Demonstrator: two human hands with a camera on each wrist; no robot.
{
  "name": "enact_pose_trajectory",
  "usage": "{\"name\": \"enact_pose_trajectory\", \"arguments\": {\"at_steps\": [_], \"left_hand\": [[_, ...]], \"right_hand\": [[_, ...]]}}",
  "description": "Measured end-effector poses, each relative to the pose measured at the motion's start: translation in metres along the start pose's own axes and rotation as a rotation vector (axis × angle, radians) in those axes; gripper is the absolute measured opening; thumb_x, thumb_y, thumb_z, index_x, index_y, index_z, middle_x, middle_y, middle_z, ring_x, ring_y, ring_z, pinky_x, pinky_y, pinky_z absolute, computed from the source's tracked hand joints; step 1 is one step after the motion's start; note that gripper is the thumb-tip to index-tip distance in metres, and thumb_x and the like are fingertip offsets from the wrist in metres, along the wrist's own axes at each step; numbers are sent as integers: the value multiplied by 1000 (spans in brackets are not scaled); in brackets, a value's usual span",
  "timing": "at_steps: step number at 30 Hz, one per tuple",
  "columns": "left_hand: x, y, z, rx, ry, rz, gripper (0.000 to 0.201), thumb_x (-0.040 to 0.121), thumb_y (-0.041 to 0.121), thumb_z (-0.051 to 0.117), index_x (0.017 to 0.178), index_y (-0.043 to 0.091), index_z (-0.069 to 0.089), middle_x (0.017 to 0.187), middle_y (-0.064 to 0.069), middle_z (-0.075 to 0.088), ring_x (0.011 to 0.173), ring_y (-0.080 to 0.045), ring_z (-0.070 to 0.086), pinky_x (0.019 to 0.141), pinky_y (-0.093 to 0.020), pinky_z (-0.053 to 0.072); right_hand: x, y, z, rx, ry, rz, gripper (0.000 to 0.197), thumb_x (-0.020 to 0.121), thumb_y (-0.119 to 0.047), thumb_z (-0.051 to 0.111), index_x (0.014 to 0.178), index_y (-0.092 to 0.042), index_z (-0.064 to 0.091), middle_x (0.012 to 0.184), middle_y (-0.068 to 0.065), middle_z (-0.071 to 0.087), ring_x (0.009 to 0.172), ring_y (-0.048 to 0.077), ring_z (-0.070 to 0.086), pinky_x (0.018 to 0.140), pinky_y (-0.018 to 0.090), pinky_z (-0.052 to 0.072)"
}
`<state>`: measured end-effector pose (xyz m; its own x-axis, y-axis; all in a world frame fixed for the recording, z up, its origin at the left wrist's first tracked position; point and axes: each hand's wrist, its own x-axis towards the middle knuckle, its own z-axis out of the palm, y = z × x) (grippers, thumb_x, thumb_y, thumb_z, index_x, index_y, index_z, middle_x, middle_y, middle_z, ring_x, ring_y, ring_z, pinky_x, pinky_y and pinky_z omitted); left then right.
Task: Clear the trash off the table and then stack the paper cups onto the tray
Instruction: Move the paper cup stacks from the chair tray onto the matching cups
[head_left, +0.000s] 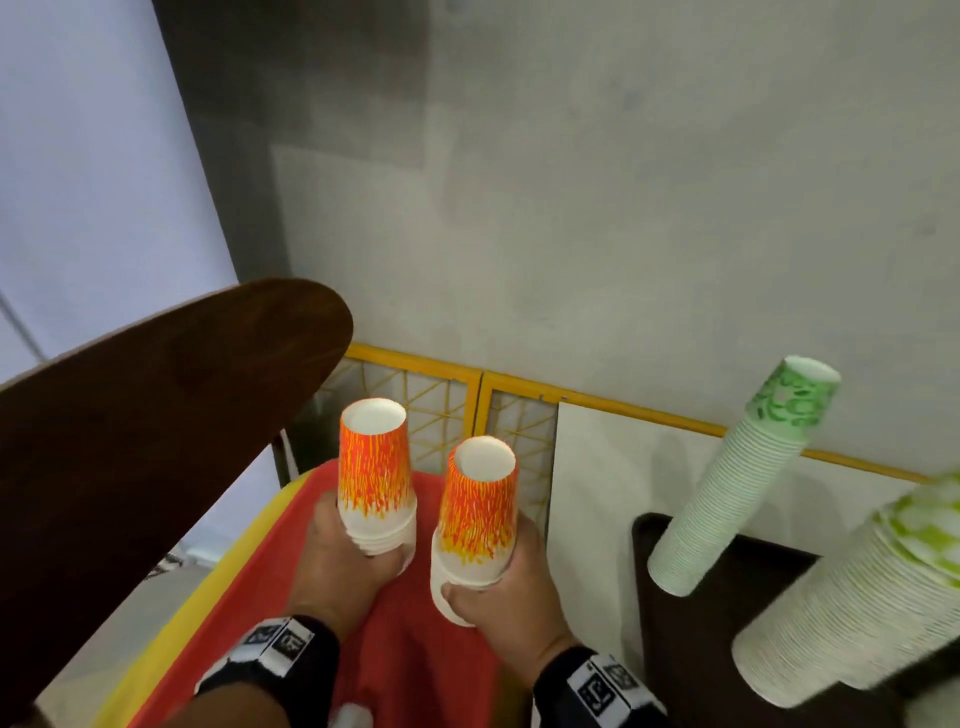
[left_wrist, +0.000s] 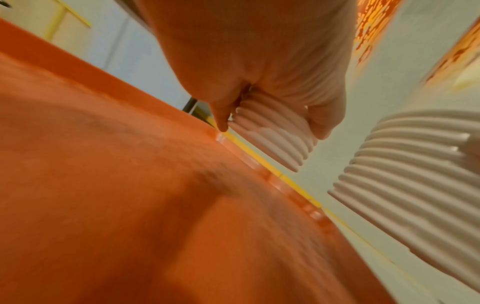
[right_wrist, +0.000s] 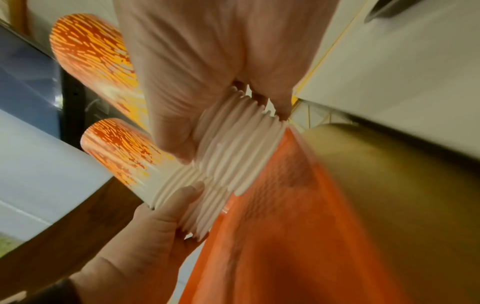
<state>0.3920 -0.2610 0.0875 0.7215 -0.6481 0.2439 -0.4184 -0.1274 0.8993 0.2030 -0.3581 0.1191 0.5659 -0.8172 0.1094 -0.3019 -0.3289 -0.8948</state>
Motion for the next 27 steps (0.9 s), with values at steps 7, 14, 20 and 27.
{"name": "enact_pose_trajectory", "arguments": {"at_steps": [7,14,20,27], "left_hand": [[-109,109,39,-132,-185,191,69,56,29,95,115,31,59,105,14,71,96,-1,70,79,-25,59],[-208,197,154,-134,-381,262,74,55,32,98,117,28,57,107,14,70,97,-5,70,84,-30,58],[-249,284,250,-307,-395,189,76,59,33,98,121,24,56,109,5,75,102,-12,72,91,-46,58],[-256,348,290,-299,-322,246,69,57,30,98,113,26,57,105,4,74,96,-13,73,82,-44,60]], "right_hand": [[-119,17,-115,-12,-127,26,92,52,-44,90,127,-51,37,127,-21,47,117,-6,54,100,22,50],[-221,27,-269,-31,-100,54,67,64,-35,90,103,-59,42,112,-42,53,105,-24,50,84,1,44],[-255,44,-380,7,105,-12,72,59,-12,89,118,-32,52,111,-23,64,105,-3,64,87,18,50],[-220,16,-466,-34,337,-146,75,54,-27,89,120,-34,53,116,-6,65,107,8,67,93,40,57]]}}
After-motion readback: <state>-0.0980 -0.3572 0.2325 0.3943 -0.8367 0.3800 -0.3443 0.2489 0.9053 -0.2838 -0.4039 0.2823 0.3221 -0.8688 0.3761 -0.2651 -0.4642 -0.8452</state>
